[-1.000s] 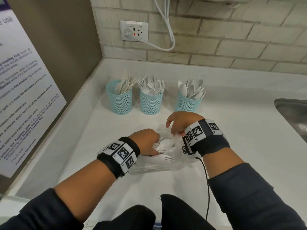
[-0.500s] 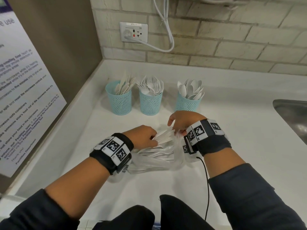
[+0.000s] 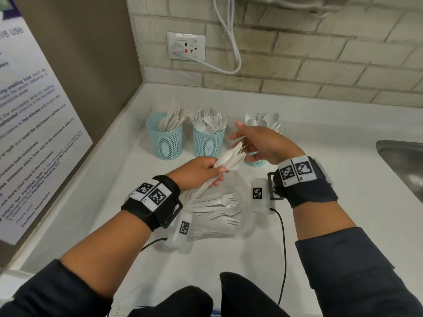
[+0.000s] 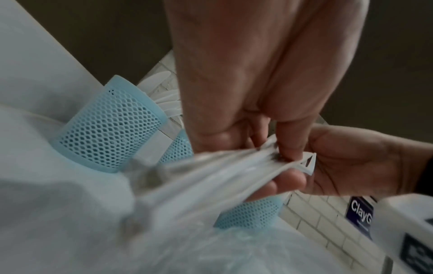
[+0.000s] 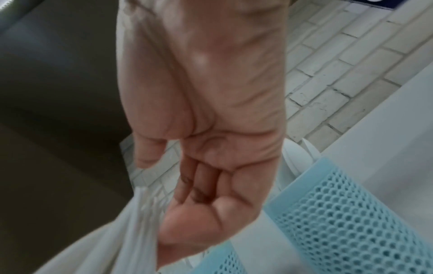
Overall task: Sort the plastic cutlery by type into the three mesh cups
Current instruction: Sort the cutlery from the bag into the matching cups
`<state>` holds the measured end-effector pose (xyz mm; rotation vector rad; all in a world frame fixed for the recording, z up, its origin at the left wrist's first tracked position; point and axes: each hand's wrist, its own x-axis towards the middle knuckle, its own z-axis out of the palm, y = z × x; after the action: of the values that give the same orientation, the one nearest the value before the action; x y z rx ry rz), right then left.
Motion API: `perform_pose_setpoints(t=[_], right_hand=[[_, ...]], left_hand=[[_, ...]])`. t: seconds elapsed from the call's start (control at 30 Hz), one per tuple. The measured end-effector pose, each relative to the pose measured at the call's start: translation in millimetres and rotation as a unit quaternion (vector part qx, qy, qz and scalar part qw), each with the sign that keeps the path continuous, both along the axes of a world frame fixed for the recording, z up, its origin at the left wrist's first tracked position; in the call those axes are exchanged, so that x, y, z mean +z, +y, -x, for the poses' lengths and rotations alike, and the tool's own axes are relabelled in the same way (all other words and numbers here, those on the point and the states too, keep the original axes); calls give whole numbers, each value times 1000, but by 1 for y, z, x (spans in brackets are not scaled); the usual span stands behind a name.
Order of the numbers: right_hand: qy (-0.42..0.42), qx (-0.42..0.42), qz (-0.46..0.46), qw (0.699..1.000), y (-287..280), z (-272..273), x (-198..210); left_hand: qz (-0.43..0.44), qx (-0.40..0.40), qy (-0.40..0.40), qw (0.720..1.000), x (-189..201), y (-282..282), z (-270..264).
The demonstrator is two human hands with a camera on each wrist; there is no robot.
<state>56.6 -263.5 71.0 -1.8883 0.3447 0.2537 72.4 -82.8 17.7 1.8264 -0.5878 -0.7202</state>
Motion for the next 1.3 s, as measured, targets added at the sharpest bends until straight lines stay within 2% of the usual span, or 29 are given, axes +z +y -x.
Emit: perform_pose_setpoints(t=[0.13, 0.23, 0.43, 0.53, 0.6, 0.77, 1.07, 1.2, 1.3], right_hand=[[-6, 87, 20, 996, 0, 2, 3], [3, 105, 14, 994, 3, 1, -6], [66, 112, -27, 991, 10, -1, -28], [85, 109, -54, 989, 12, -1, -36], [78, 105, -56, 990, 13, -1, -37], [33, 95, 4, 995, 16, -4, -38], [10, 48, -93, 994, 14, -6, -43], [-13, -4, -63, 998, 13, -8, -44], [-15, -9, -45, 999, 13, -9, -42]], left_hand=[[55, 54, 47, 996, 6, -3, -3], [83, 73, 94, 989, 5, -3, -4], [55, 31, 230, 971, -4, 7, -1], [37, 22, 270, 962, -8, 12, -1], [33, 22, 278, 960, -10, 13, -1], [64, 52, 302, 950, -15, 9, 0], [93, 81, 311, 942, -18, 6, 6], [99, 124, 291, 944, -23, 5, 6], [102, 151, 285, 941, -25, 6, 6]])
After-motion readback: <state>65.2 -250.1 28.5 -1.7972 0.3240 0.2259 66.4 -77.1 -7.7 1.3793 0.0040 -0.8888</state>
